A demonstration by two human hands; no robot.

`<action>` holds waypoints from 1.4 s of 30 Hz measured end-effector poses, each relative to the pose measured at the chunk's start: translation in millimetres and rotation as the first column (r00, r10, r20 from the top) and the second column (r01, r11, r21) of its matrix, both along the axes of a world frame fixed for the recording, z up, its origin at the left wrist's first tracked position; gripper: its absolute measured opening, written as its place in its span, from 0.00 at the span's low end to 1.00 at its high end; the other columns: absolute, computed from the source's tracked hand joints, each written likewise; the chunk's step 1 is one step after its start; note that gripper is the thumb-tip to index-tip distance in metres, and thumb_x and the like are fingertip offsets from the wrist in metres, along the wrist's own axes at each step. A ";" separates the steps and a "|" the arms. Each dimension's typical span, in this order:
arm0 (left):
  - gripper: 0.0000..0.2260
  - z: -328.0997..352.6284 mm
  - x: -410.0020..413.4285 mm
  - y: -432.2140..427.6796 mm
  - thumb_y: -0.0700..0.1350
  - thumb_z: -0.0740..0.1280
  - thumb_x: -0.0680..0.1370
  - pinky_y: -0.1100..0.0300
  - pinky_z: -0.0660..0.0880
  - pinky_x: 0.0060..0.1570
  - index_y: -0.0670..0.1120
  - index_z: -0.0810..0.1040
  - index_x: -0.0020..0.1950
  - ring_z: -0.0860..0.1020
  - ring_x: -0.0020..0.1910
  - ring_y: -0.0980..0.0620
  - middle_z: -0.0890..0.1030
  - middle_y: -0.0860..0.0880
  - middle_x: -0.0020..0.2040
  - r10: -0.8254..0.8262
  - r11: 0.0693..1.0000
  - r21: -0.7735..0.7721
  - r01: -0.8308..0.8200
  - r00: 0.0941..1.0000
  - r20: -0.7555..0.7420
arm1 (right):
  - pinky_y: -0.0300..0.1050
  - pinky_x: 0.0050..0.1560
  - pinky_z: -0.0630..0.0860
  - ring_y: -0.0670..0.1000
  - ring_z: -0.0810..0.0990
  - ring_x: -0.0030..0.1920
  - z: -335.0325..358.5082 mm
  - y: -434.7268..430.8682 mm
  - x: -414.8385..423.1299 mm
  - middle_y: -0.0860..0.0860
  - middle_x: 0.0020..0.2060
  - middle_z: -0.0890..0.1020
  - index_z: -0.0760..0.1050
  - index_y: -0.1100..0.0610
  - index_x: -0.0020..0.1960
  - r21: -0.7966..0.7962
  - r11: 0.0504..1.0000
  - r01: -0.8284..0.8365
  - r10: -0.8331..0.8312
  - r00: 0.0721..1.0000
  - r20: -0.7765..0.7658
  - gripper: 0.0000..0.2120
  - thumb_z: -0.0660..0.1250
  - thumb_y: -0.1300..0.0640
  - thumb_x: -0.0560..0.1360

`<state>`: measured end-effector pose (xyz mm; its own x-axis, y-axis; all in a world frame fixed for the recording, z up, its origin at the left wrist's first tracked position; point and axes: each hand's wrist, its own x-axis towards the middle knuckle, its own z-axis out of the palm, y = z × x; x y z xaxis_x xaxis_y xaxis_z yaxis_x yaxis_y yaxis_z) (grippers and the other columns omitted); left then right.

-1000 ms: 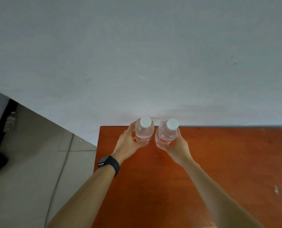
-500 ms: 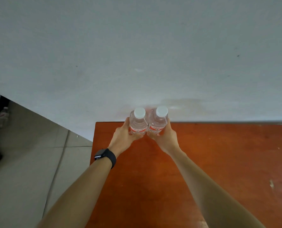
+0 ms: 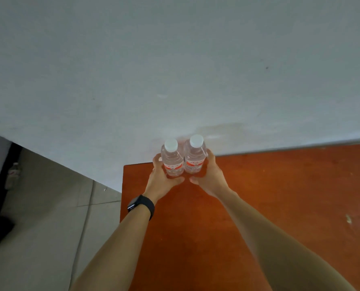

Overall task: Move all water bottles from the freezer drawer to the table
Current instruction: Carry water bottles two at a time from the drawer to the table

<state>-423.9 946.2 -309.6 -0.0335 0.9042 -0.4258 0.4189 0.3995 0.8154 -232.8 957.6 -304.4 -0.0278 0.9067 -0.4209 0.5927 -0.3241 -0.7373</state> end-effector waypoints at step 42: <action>0.17 243.7 862.2 -701.7 0.59 0.61 0.81 0.49 0.65 0.70 0.59 0.74 0.70 0.73 0.68 0.49 0.75 0.52 0.70 -0.582 -0.586 0.378 0.717 -0.048 -0.811 | 0.34 0.69 0.51 0.49 0.68 0.67 248.8 -984.8 599.7 0.50 0.64 0.80 0.79 0.50 0.66 0.626 0.125 0.770 -0.900 -0.178 0.398 0.15 0.67 0.53 0.79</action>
